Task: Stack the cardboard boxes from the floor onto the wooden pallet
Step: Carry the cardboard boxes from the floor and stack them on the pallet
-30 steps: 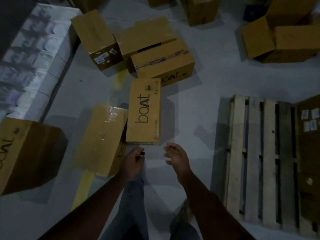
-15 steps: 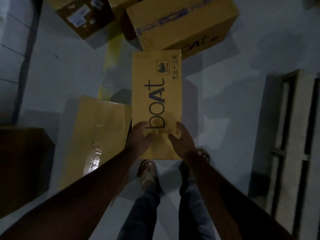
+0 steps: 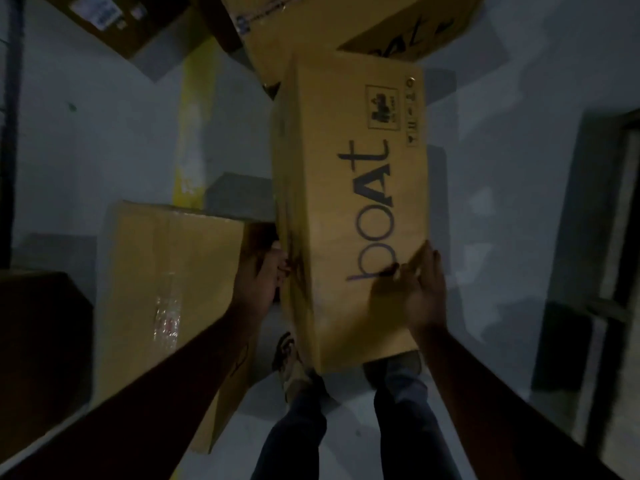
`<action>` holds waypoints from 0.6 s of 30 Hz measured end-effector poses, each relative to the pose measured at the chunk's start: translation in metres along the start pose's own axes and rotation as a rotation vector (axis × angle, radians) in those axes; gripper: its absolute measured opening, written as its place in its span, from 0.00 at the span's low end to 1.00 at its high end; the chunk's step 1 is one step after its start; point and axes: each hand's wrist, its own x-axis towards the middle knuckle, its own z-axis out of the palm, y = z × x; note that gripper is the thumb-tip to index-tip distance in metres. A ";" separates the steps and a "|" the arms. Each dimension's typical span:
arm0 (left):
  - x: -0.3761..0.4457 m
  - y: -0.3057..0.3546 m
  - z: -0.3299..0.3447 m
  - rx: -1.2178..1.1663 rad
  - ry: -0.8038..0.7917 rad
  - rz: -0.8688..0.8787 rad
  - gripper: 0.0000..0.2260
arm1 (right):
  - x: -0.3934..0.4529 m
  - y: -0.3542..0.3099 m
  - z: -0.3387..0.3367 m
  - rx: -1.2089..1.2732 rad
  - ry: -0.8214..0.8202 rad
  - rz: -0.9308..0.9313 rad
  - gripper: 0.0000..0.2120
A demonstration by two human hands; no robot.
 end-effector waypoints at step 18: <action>0.031 -0.014 0.051 -0.049 -0.242 0.030 0.35 | -0.024 0.025 -0.053 0.740 -0.221 0.083 0.40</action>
